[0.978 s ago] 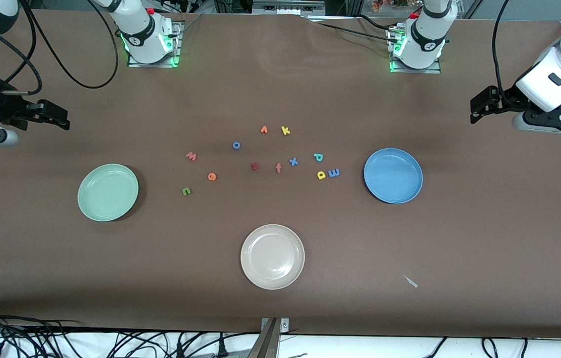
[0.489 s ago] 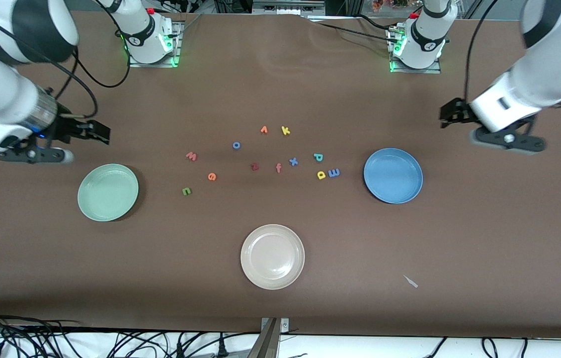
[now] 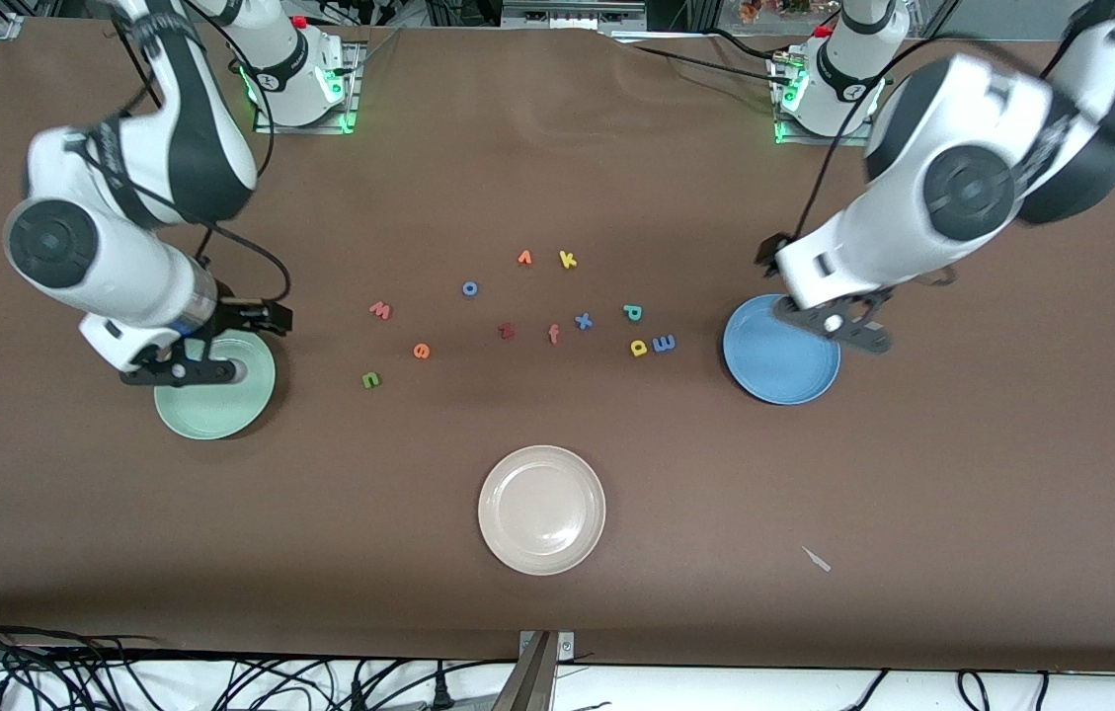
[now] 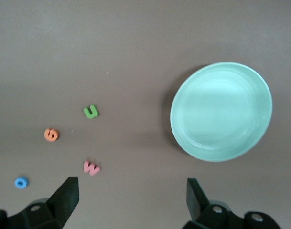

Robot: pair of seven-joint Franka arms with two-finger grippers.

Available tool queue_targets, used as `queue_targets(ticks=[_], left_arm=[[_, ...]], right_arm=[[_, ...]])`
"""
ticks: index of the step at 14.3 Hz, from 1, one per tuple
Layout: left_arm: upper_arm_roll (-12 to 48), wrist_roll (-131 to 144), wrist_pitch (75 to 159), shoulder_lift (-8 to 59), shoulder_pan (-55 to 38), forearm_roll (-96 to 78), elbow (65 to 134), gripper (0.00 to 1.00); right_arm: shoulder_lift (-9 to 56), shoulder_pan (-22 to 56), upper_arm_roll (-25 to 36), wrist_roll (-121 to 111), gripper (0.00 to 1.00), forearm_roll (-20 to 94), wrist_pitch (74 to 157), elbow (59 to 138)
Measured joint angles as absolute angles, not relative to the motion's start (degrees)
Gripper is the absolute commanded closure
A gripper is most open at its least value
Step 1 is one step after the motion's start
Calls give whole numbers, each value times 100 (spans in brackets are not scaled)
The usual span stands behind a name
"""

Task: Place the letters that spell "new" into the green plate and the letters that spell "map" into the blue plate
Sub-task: 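Reach the left gripper to blue E while the right gripper reaches green U, then grasp blue E with the left gripper while the right gripper grasps green U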

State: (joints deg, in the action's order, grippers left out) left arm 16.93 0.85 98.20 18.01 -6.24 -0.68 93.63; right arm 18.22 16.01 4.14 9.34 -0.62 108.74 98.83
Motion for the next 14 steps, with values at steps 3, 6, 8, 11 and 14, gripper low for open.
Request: queue_targets(ticks=[3,6,8,11,14], left_arm=[[1732,74,10519,2512,-1080,130,9378,0],[1773,-1,11044,2920,-1571,666,9498,0],[1784,-350,11282,3097,-1792,718,9558,0],[1755,-1331,11558,3270,-1792,719,9625,0],[1725,-2137,12204,3419,-1736,719,9891,0]], right_arm=[[2265,1700,395,934,0,-61,11488,9900],[2630,1756,310,938,0,-58,12161,10027],[2764,1764,276,942,0,29,12333,10092],[2839,1763,272,926,0,309,12350,10117],[2900,1753,268,771,0,344,12418,10118]])
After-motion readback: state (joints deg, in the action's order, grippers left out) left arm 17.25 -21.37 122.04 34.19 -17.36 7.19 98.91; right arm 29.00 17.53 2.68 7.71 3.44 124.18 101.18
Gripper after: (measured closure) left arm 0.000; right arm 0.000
